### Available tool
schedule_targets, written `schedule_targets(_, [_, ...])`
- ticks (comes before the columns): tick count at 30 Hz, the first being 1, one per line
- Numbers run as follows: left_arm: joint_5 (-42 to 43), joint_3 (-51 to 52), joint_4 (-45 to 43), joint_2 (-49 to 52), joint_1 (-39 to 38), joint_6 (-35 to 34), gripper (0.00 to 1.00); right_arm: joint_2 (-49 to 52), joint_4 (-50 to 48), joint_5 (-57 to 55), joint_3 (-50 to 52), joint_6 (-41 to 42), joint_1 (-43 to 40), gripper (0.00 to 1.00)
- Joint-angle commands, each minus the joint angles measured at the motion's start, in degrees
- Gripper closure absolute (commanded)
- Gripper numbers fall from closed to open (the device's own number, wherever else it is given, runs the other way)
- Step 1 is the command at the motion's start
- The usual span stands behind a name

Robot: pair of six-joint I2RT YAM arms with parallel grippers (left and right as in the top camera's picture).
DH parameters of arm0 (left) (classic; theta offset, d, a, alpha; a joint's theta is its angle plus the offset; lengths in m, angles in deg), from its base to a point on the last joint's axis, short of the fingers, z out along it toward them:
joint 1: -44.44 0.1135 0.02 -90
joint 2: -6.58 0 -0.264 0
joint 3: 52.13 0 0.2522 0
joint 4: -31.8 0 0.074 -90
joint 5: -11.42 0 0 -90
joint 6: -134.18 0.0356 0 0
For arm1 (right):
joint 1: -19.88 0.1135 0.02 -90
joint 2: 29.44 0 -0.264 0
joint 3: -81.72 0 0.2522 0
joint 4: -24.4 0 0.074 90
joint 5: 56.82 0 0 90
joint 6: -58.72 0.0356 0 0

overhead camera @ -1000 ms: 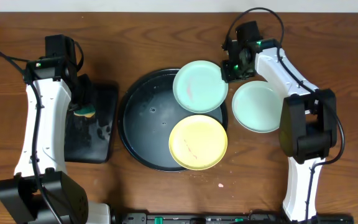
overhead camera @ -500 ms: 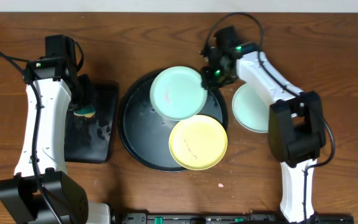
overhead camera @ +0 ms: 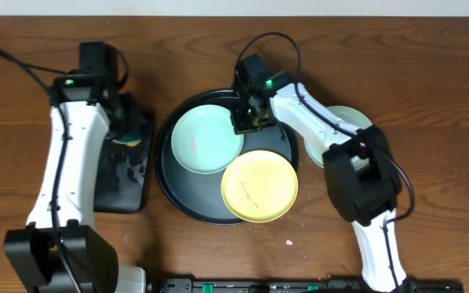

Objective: Clean dirty plates on tray and stack at the side

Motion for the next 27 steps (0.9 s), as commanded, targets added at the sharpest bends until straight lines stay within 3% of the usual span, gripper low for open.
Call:
schedule_targets(1, [1.0,1.0,-1.0,3.3,-4.2,-0.4,0.92,4.0,0.2,-0.6,-0.7,3.1,-1.3,0.99])
schedule_targets(13, [8.0,1.1,-7.5,13.2,-11.8,3.6,0.92,4.0,0.3,0.6,-0.7,2.8,-2.3,0.99])
schedule_targets(19, [15.5,1.1,-11.7,20.0,-11.8,9.8,0.92,4.0,0.3,0.6,-0.7,2.6,-2.3,0.99])
schedule_targets(27, [23.7,1.2,-9.1,28.2,-12.0,10.0,0.93,4.0,0.3,0.6,-0.7,2.6,-2.3,0.99])
